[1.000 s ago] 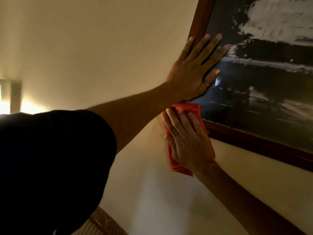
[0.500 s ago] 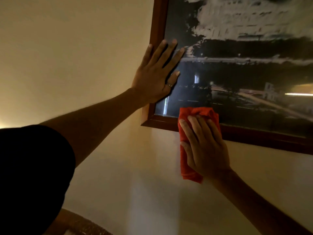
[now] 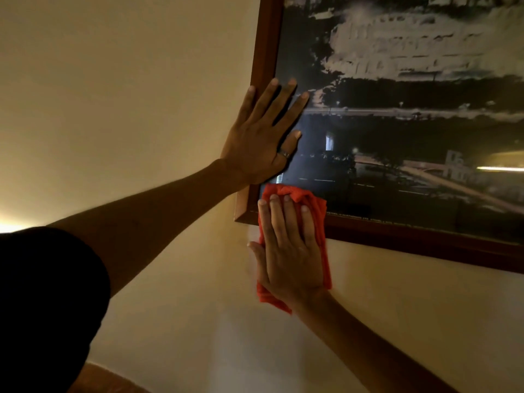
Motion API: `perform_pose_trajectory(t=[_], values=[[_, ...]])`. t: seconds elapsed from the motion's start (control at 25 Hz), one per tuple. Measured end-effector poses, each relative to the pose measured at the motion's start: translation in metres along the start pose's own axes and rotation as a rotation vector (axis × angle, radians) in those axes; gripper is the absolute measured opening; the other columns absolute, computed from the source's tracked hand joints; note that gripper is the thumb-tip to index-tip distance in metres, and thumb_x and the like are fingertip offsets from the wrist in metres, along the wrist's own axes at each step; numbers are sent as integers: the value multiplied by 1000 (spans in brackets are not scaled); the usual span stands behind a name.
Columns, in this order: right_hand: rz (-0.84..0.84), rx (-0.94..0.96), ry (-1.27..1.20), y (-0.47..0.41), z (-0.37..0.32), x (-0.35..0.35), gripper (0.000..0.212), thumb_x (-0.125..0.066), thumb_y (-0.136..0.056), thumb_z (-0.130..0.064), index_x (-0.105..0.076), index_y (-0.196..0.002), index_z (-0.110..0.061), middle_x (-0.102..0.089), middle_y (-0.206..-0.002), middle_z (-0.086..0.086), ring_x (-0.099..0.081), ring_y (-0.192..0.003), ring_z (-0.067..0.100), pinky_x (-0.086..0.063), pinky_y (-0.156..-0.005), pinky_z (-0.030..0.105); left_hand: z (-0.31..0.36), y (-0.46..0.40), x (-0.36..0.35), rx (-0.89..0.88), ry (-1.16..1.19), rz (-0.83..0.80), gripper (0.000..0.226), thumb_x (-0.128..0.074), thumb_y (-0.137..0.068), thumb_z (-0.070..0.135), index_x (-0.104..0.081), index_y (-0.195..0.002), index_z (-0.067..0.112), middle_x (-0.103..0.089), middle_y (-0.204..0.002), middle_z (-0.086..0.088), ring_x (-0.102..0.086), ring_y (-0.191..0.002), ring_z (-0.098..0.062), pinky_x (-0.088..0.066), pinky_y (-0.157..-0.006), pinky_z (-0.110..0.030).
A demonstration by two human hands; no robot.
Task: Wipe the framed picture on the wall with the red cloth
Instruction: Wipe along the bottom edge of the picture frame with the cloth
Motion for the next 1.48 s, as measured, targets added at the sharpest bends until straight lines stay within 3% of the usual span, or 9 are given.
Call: perform_pose_trajectory(t=[0.28, 0.44, 0.56, 0.68, 0.84, 1.08, 1.32, 1.48], values=[[-25, 19, 43, -11, -16, -3, 76, -29, -103, -59, -25, -159, -9, -31, -161, 17, -24, -149, 35, -4, -125, 49, 1, 0, 2, 9, -15, -27, 68, -7, -110, 54, -26, -166, 19, -25, -172, -14, -19, -160, -39, -14, -130, -63], [-37, 130, 71, -12, 0, 4, 67, -30, -102, -56, -32, -155, -14, -42, -156, 12, -38, -144, 32, -19, -122, 46, 5, 0, 3, 10, -98, -101, 65, -11, -111, 52, -19, -167, 19, -18, -174, -13, -13, -162, -36, -8, -130, -61], [-12, 65, 14, -9, 23, 16, 60, -41, -100, -54, -44, -148, -20, -51, -150, 8, -46, -139, 29, -32, -119, 43, 10, -3, 5, 35, -129, -152, 66, -15, -110, 50, -16, -168, 19, -14, -175, -13, -10, -162, -36, -4, -130, -61], [-2, 8, -11, 7, 55, 24, 58, -45, -99, -53, -45, -146, -19, -53, -148, 7, -48, -138, 30, -32, -119, 44, 29, -8, 8, 17, -94, -173, 66, -18, -109, 51, -17, -168, 21, -14, -175, -13, -10, -161, -39, -5, -130, -63], [8, -18, 23, 34, 106, 33, 57, -41, -101, -50, -40, -149, -18, -51, -149, 8, -45, -139, 30, -29, -120, 45, 98, -24, 2, -122, -58, -195, 66, -17, -109, 53, -15, -168, 23, -11, -176, -13, -8, -162, -40, -4, -129, -65], [12, -61, 84, 85, 205, 53, 57, -43, -101, -48, -39, -148, -16, -52, -148, 9, -38, -139, 30, -20, -121, 45, 198, -55, -15, -174, 37, -190, 70, -15, -108, 57, -12, -169, 23, -4, -177, -11, 1, -163, -35, 3, -131, -58], [-19, -131, 73, 142, 321, 77, 47, -31, -105, -45, -44, -141, -19, -54, -144, 8, -44, -135, 30, -27, -116, 45, 283, -92, -30, 23, 106, -97, 72, -26, -109, 56, -10, -169, 18, -5, -176, -17, -2, -162, -40, 1, -128, -66], [-20, -130, 18, 172, 386, 92, 45, -44, -100, -42, -43, -138, -19, -54, -142, 9, -40, -131, 29, -26, -112, 45, 353, -123, -37, 38, 116, -103, 74, -22, -110, 59, -5, -169, 16, -3, -176, -16, -3, -162, -40, -1, -128, -67]])
Point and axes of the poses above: each hand's wrist, its own y-axis away from the middle knuckle, its own x-axis out of the back of the hand, z = x × y, the point moved 8 cm from there along -y, towards the middle knuckle
